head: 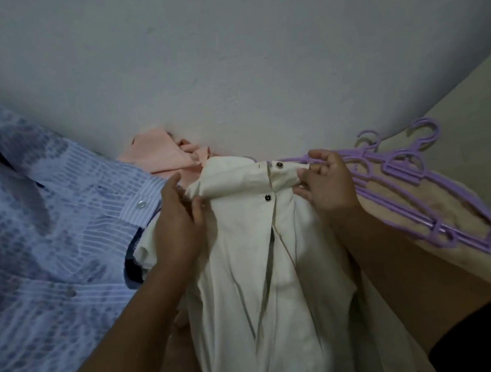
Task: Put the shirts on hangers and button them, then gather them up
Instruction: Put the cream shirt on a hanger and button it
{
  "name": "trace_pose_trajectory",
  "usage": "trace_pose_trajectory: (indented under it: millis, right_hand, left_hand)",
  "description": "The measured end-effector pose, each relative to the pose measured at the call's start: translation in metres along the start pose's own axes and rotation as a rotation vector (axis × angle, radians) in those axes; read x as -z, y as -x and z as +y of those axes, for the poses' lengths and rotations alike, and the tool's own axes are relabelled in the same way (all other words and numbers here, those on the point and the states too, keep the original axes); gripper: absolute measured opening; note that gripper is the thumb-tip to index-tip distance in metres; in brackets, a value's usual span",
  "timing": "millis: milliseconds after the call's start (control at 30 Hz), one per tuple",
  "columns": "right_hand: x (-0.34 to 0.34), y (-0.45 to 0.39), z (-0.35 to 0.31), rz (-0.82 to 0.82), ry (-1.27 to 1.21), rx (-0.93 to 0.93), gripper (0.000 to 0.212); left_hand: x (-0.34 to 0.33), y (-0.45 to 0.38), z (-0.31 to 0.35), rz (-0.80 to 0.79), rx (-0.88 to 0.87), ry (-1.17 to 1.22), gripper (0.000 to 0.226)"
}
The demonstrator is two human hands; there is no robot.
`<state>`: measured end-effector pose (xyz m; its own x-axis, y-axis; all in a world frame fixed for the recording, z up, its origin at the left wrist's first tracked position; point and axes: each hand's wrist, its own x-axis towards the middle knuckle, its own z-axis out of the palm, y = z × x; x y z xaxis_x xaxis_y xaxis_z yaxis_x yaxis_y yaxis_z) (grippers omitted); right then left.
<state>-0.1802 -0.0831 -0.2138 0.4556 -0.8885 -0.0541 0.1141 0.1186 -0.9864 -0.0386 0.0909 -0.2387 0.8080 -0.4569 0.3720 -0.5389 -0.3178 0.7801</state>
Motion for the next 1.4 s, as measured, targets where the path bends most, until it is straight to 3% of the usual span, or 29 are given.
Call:
trace_pose_trajectory:
  millis: [100,333,433,600,700,833,1133,1267,1400]
  right_hand:
    - [-0.003,-0.006,0.023,0.002,0.102,-0.011,0.031]
    - [0.006,0.023,0.049,-0.029,0.296,0.012,0.036]
    - [0.006,0.045,0.055,0.026,0.317,0.055,0.037]
    - [0.014,0.093,0.059,0.067,0.277,0.058,0.034]
    - [0.024,0.119,0.069,0.062,0.264,-0.021,0.029]
    - [0.035,0.140,0.083,-0.050,0.423,-0.099,0.025]
    - [0.042,0.164,0.083,-0.343,0.307,-0.304,0.025]
    - [0.041,0.176,0.084,-0.320,0.320,-0.296,0.024]
    - [0.040,0.184,0.085,-0.258,0.297,-0.340,0.018]
  left_hand:
    - [-0.013,0.001,-0.007,-0.120,-0.027,-0.101,0.053]
    - [-0.016,0.021,-0.001,-0.161,-0.166,-0.204,0.065]
    - [-0.019,0.040,0.002,-0.146,-0.149,-0.169,0.058]
    - [-0.016,0.094,0.018,-0.092,-0.346,-0.152,0.038]
    - [-0.013,0.139,0.026,-0.235,-0.152,-0.042,0.048]
    - [-0.018,0.184,0.014,-0.395,0.073,-0.028,0.064]
    - [0.000,0.190,0.017,-0.286,0.390,0.131,0.044]
    - [-0.001,0.196,0.019,-0.247,0.714,0.428,0.035]
    - [-0.002,0.201,0.022,-0.225,0.803,0.541,0.025]
